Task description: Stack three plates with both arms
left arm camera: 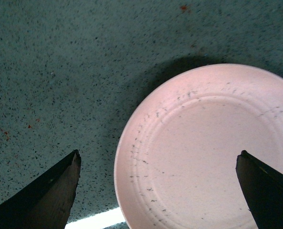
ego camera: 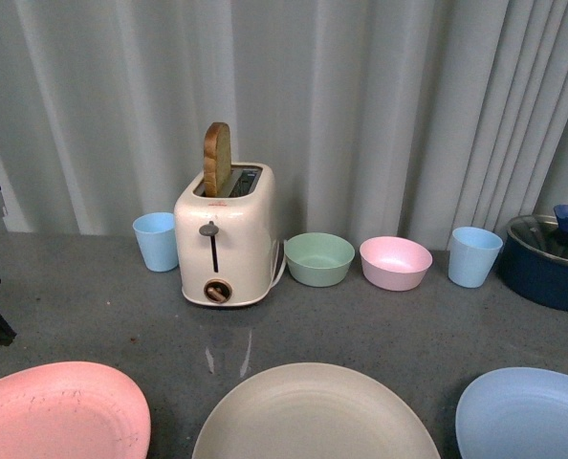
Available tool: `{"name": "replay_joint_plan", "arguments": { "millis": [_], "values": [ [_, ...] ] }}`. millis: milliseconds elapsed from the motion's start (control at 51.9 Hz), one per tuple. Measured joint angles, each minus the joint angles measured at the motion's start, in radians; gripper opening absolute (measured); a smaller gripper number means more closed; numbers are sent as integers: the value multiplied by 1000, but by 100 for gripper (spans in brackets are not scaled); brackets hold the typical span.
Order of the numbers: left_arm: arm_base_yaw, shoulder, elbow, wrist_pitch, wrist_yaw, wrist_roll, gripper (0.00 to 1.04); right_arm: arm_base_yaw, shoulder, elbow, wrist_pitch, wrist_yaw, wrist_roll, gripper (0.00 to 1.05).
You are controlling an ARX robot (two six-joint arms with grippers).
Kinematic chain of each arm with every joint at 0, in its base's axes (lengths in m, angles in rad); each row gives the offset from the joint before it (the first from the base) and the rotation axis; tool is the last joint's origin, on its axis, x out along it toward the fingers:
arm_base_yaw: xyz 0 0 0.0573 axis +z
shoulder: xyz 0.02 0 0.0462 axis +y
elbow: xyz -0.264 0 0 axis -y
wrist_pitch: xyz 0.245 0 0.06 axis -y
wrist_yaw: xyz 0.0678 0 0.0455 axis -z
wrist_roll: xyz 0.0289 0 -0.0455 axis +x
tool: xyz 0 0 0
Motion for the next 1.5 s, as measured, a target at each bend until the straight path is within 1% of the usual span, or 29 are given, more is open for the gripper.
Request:
{"name": "replay_joint_plan", "arguments": {
  "millis": [116,385,694,944,1118,1329,1464,1484,1503],
  "values": [
    [29,50,25,-16,-12,19,98,0,0,0,0,0,0,97],
    [87,101,25,-37,-2,70,98,0,0,0,0,0,0,97],
    [124,149,9,-38,-7,99,98,0,0,0,0,0,0,97],
    [139,190,7,-21,-24,114,98,0,0,0,0,0,0,97],
    [140,212,-1,-7,-28,122,98,0,0,0,0,0,0,97],
    [138,239,-34,39,-62,142,98,0,0,0,0,0,0,97],
    [137,251,-39,47,-66,146,98,0,0,0,0,0,0,97],
    [136,251,-40,49,-67,146,98,0,0,0,0,0,0,97],
    [135,251,-41,51,-69,149,95,0,0,0,0,0,0,97]
  ]
}}
